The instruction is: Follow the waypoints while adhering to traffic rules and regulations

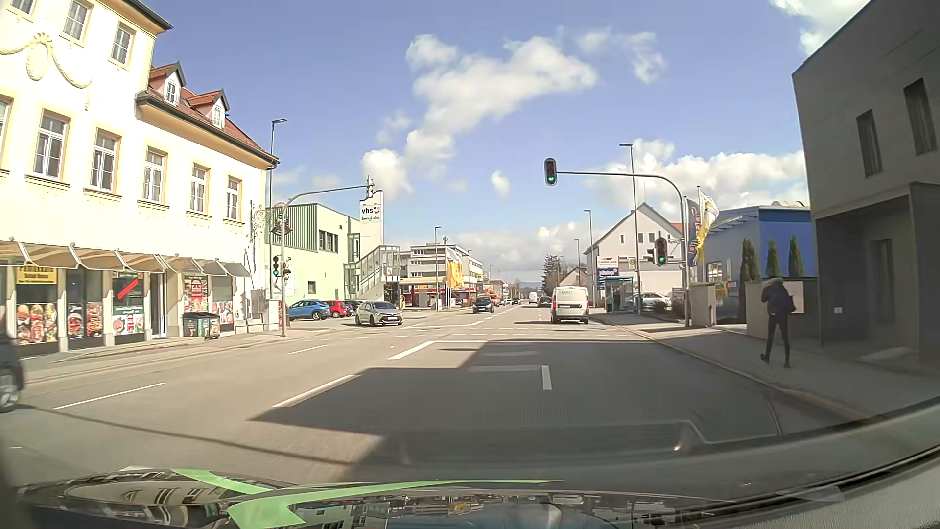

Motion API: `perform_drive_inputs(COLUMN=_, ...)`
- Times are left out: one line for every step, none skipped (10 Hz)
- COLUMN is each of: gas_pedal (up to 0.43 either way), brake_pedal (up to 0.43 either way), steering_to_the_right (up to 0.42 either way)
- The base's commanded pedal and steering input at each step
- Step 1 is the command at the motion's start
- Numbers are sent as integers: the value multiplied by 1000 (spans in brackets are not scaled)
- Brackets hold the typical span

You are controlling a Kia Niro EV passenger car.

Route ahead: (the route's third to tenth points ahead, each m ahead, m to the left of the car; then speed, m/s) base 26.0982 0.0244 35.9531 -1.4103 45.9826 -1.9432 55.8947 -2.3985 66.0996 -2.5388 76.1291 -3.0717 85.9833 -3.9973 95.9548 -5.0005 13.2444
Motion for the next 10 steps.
perform_drive_inputs(gas_pedal=130, brake_pedal=0, steering_to_the_right=6)
perform_drive_inputs(gas_pedal=130, brake_pedal=0, steering_to_the_right=8)
perform_drive_inputs(gas_pedal=130, brake_pedal=0, steering_to_the_right=9)
perform_drive_inputs(gas_pedal=130, brake_pedal=0, steering_to_the_right=10)
perform_drive_inputs(gas_pedal=138, brake_pedal=0, steering_to_the_right=10)
perform_drive_inputs(gas_pedal=138, brake_pedal=0, steering_to_the_right=10)
perform_drive_inputs(gas_pedal=150, brake_pedal=0, steering_to_the_right=10)
perform_drive_inputs(gas_pedal=150, brake_pedal=0, steering_to_the_right=11)
perform_drive_inputs(gas_pedal=150, brake_pedal=0, steering_to_the_right=11)
perform_drive_inputs(gas_pedal=150, brake_pedal=0, steering_to_the_right=12)
